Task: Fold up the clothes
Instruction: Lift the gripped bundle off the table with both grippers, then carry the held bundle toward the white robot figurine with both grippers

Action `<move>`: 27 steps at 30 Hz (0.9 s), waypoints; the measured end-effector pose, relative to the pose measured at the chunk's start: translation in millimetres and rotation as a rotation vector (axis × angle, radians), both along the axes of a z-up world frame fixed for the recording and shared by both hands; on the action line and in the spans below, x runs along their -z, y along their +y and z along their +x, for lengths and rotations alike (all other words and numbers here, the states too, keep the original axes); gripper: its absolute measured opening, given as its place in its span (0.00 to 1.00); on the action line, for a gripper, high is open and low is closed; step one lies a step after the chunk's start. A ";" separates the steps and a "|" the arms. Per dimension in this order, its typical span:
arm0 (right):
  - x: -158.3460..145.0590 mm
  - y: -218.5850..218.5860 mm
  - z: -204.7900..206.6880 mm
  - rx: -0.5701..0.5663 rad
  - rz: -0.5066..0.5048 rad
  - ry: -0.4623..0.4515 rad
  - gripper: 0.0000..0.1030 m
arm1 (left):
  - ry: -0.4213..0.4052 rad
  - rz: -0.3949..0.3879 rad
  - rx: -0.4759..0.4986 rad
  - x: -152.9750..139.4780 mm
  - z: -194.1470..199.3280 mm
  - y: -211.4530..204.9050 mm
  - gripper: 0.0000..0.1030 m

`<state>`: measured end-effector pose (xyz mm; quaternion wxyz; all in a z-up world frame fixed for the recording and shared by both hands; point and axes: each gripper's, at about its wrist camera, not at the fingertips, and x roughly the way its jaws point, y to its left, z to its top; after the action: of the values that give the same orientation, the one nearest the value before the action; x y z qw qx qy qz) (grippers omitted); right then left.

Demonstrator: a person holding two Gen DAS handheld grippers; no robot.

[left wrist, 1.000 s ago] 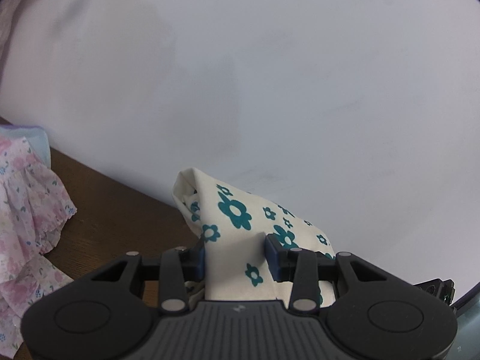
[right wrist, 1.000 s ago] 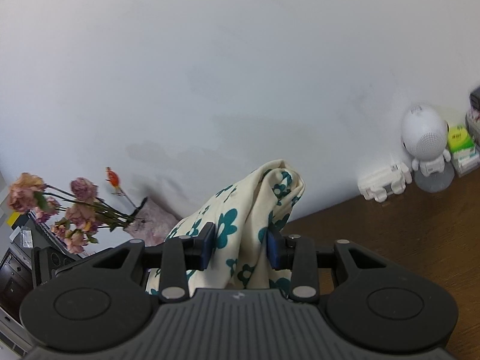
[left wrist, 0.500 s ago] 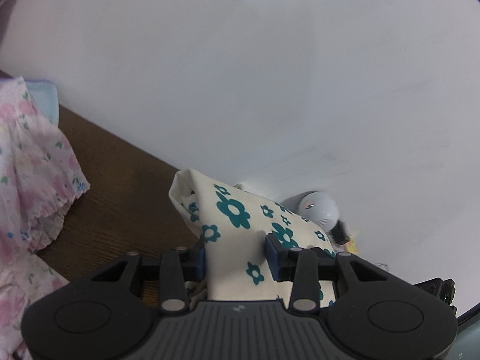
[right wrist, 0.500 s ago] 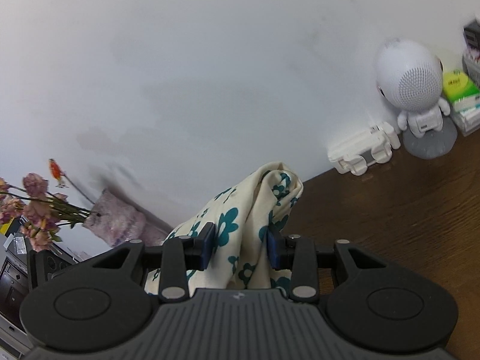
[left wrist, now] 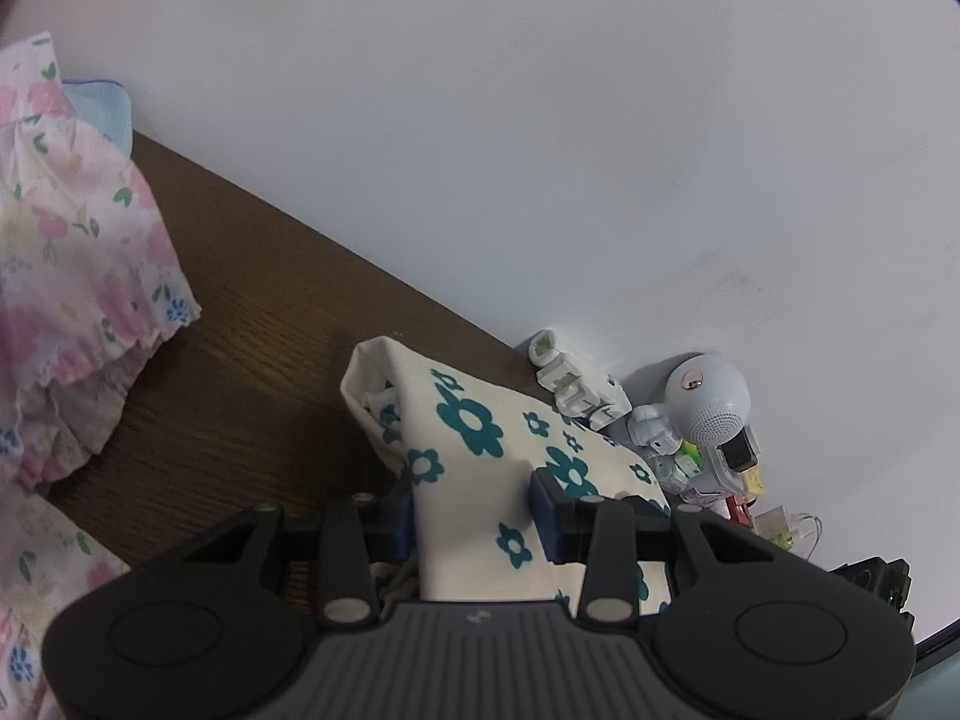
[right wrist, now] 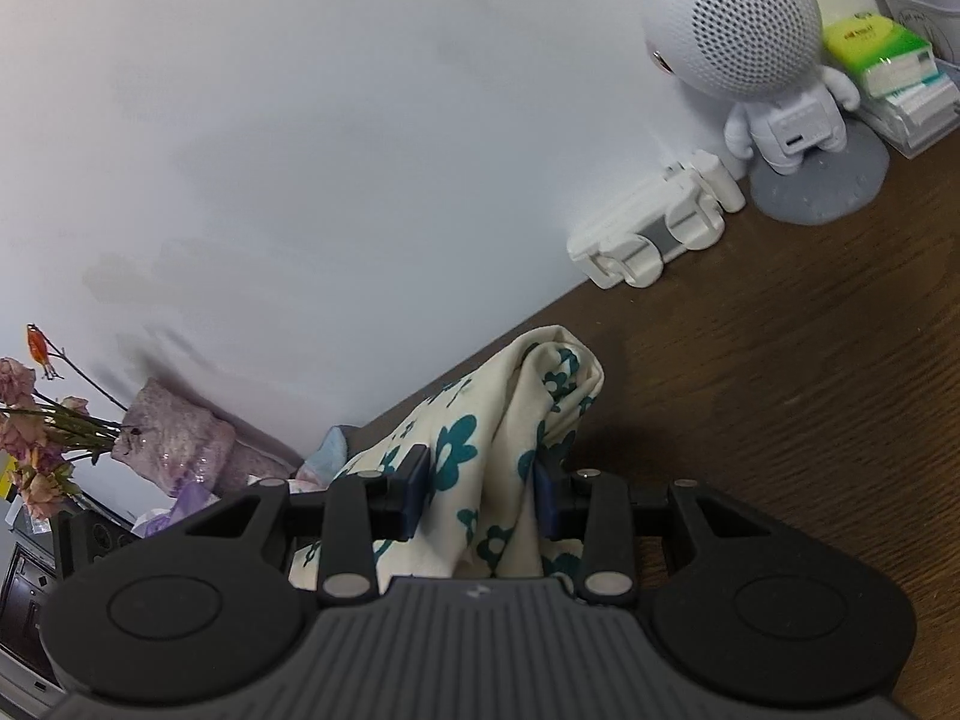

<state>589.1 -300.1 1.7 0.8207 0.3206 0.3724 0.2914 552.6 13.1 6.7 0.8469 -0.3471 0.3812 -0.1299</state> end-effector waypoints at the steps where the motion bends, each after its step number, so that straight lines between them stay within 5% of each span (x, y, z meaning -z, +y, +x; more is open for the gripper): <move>1: 1.9 -0.5 0.3 0.000 0.001 0.001 0.34 | -0.001 0.000 0.001 0.4 -0.5 0.5 0.35; 7: 9.9 -3.8 0.5 -0.003 0.005 0.006 0.34 | -0.009 0.005 0.001 0.9 -3.6 5.1 0.37; 14: 4.3 -3.5 -5.9 0.012 -0.037 -0.031 0.48 | -0.034 0.053 -0.025 -10.9 -9.8 9.2 0.48; 20: -12.4 -7.9 -15.1 0.073 -0.101 -0.094 0.48 | -0.044 0.090 -0.064 -18.0 -13.2 12.5 0.43; 22: -15.0 -8.4 -16.6 0.086 -0.119 -0.099 0.43 | -0.047 0.089 -0.062 -17.3 -13.2 11.2 0.29; 27: -10.6 -11.0 -13.4 0.095 -0.117 -0.077 0.15 | -0.044 0.115 -0.055 -15.6 -11.5 4.3 0.22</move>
<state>575.7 -311.1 12.3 0.8648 0.2780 0.3412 0.2417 541.1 17.4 22.3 0.8771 -0.3052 0.3594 -0.0919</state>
